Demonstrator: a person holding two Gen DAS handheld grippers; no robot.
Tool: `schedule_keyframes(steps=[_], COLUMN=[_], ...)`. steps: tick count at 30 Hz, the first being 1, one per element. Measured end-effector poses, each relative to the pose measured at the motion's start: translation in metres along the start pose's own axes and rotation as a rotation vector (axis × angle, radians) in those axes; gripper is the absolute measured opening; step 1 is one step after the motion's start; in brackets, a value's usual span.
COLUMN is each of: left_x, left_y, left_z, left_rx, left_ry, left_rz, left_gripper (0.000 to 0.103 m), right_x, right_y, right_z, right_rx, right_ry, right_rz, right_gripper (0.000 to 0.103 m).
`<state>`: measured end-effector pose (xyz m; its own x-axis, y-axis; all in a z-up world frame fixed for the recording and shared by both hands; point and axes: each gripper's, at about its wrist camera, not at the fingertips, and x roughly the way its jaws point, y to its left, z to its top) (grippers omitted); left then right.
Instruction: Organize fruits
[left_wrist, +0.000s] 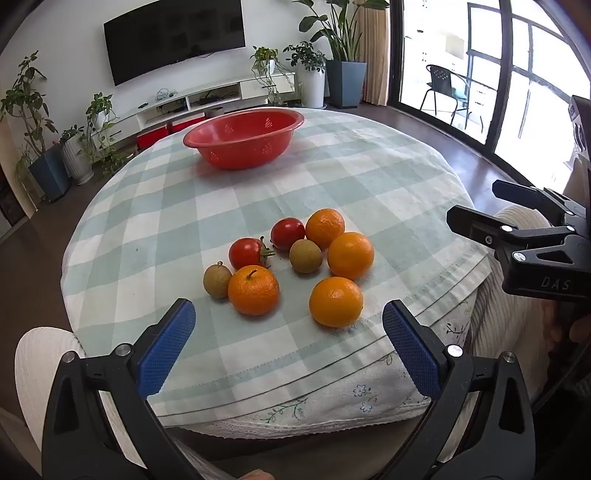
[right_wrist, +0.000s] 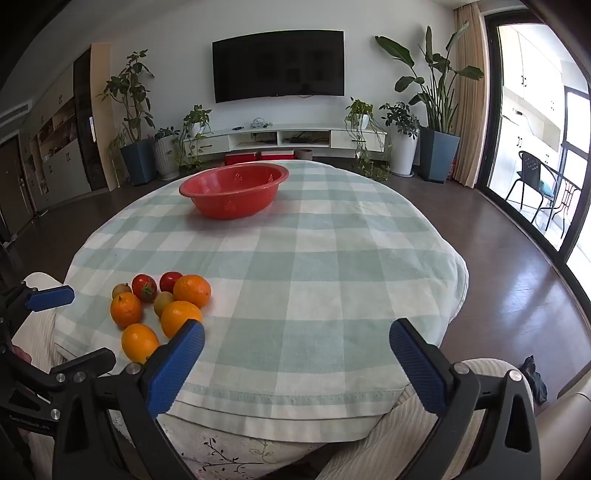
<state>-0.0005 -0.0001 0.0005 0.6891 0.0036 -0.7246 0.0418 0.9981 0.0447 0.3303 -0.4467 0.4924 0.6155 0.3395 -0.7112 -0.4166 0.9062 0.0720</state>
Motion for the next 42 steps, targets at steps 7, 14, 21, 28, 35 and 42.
schedule_keyframes(steps=[7, 14, 21, 28, 35, 42], left_x=[0.0, 0.002, 0.002, 0.001, -0.001, 0.0], left_y=[-0.001, 0.004, 0.006, 0.007, 0.009, 0.009], left_z=[0.0, -0.003, -0.001, -0.001, -0.001, -0.001], left_rx=[0.006, 0.002, -0.002, -0.003, -0.008, -0.006], left_ry=[0.005, 0.009, 0.009, 0.007, 0.006, 0.006], left_rz=[0.01, 0.01, 0.015, 0.017, 0.019, 0.019], left_gripper=[0.103, 0.103, 0.103, 0.103, 0.103, 0.103], right_x=[0.0, 0.001, 0.001, 0.001, 0.002, 0.002], right_y=[0.001, 0.002, 0.004, 0.005, 0.005, 0.006], right_z=[0.0, -0.001, -0.001, -0.001, -0.002, -0.002], right_rx=[-0.003, -0.003, -0.005, -0.007, -0.008, -0.01], right_ry=[0.002, 0.003, 0.004, 0.005, 0.005, 0.006], right_rz=[0.0, -0.002, -0.005, -0.005, -0.007, -0.007], right_gripper=[0.103, 0.103, 0.103, 0.103, 0.103, 0.103])
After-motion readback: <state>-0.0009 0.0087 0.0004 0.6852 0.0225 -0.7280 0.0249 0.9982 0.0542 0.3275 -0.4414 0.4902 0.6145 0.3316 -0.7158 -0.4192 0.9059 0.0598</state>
